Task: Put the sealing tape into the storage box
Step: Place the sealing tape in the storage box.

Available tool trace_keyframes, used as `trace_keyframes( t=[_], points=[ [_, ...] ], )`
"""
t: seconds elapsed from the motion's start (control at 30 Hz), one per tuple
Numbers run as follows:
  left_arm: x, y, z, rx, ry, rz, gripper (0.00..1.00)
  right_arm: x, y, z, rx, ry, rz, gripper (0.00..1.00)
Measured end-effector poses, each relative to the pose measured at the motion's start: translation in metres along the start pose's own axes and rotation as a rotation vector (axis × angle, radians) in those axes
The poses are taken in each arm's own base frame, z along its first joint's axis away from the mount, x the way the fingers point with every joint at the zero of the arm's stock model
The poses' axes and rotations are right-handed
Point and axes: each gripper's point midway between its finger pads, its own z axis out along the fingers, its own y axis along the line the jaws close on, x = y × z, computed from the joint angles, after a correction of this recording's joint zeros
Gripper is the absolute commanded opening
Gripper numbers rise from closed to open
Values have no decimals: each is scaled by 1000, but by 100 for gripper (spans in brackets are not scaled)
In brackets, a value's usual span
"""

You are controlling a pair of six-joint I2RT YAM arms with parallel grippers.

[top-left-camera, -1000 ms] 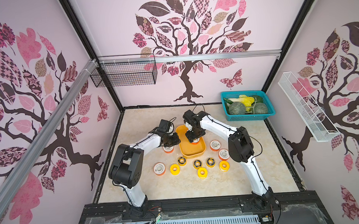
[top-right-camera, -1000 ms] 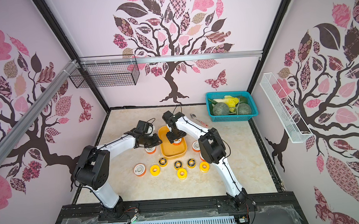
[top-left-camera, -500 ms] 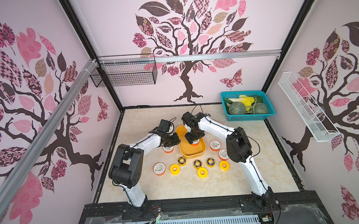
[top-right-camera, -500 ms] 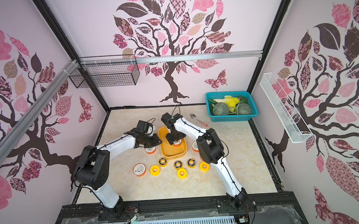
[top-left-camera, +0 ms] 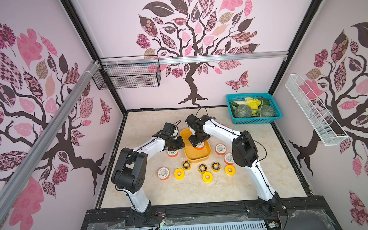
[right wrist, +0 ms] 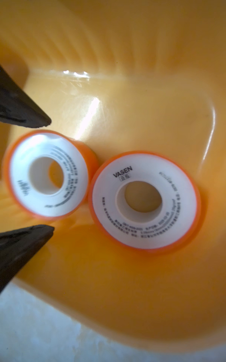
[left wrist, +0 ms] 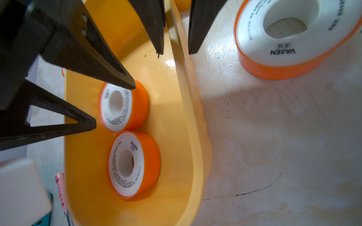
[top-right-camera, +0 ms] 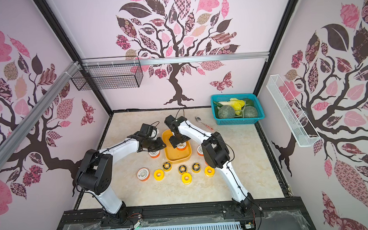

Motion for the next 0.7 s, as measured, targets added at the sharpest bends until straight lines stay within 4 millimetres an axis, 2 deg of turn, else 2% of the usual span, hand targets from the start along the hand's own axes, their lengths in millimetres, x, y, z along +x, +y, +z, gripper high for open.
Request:
trace_keyframes(
  t=[0.7],
  points=[
    [0, 0, 1, 0, 1, 6, 25, -4, 1, 2, 5, -21, -38, 87]
  ],
)
